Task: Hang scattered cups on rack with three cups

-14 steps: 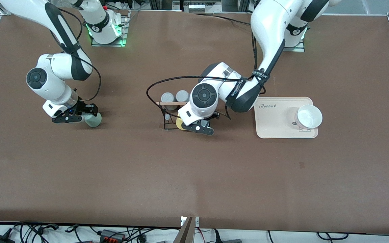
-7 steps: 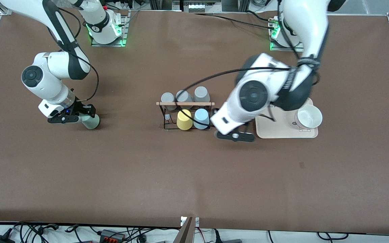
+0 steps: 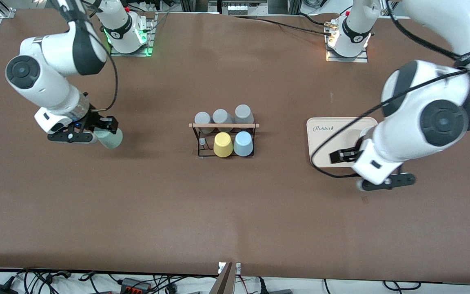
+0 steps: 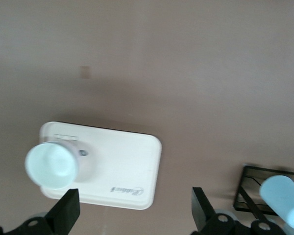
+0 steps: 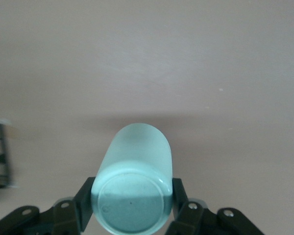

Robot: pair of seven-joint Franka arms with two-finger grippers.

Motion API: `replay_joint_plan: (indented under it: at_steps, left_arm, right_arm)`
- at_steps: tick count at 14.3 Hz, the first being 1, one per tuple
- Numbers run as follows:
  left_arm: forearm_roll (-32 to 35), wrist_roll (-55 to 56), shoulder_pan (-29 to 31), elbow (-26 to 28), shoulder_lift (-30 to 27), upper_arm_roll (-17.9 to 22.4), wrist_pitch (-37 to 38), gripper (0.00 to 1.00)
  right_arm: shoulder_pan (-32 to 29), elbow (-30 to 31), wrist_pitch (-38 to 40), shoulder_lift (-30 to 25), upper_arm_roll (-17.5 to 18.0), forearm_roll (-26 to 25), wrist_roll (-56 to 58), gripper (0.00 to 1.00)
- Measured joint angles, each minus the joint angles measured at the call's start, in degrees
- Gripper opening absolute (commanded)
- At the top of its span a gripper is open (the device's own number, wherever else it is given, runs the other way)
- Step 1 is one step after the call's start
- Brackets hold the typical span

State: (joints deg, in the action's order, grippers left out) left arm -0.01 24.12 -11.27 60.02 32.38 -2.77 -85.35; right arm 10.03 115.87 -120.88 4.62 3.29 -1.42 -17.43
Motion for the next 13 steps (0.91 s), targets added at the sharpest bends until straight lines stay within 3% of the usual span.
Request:
replay_joint_plan:
  at_steps: [6,10,13]
  left_arm:
    - [0.3,-13.6,6.5,1.4,-5.5,0.6,1.1,1.00]
    - [0.3,-20.2,11.2,9.2,-13.5,1.1,-1.4,1.00]
    - [0.3,-22.1,12.9,17.9,-19.5,1.1,-5.3,1.00]
  right_arm:
    - [12.0,-11.1,1.1,4.7,0.3,0.1,-20.4,0.17]
    - [18.4,-17.3,1.1,10.2,0.3,0.1,-30.2,0.18]
    - [21.7,-19.8,1.1,13.9,0.3,0.1,-33.5,0.18]
